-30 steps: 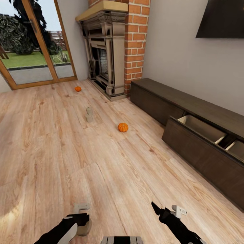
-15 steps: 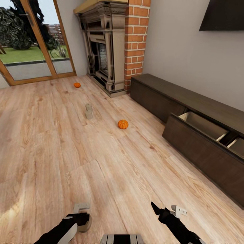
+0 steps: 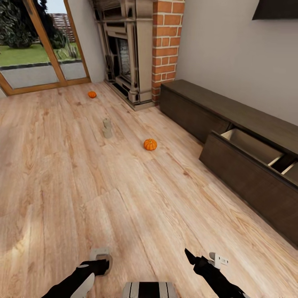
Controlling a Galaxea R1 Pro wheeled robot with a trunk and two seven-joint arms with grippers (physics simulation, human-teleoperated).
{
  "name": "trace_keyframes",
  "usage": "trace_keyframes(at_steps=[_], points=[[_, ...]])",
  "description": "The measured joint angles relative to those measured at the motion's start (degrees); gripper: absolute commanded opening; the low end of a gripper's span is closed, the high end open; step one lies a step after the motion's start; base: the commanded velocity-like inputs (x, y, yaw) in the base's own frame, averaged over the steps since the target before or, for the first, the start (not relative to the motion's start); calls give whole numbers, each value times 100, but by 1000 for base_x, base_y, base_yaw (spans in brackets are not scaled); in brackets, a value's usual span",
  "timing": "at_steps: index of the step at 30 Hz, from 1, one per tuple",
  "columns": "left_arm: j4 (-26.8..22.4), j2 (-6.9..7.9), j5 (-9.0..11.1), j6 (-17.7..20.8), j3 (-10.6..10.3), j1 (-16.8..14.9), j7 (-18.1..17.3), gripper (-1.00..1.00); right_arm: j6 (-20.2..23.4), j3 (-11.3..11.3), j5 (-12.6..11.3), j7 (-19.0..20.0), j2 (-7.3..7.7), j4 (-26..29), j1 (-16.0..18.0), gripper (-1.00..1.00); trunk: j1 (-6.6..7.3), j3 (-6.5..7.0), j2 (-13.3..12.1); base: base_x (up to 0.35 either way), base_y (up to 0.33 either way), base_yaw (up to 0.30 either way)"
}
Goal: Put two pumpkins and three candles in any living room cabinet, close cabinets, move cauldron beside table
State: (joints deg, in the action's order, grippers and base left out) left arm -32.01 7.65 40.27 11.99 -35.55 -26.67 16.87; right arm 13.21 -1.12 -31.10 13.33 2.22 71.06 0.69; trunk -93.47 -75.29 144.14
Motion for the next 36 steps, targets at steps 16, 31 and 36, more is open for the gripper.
trace_keyframes(at_steps=[16,31,36], points=[[0,0,-4,-9,0,0,0,100,0,7,5,-7,8,-18,0,100,-23,-200,12,0,0,0],[0,0,-1,-9,-1,0,-1,100,0,13,5,-7,7,-18,0,100,-23,-200,12,37,0,0],[-1,0,-2,-9,-2,0,0,100,0,16,5,-14,4,-18,0,100,-23,-200,12,4,0,0]])
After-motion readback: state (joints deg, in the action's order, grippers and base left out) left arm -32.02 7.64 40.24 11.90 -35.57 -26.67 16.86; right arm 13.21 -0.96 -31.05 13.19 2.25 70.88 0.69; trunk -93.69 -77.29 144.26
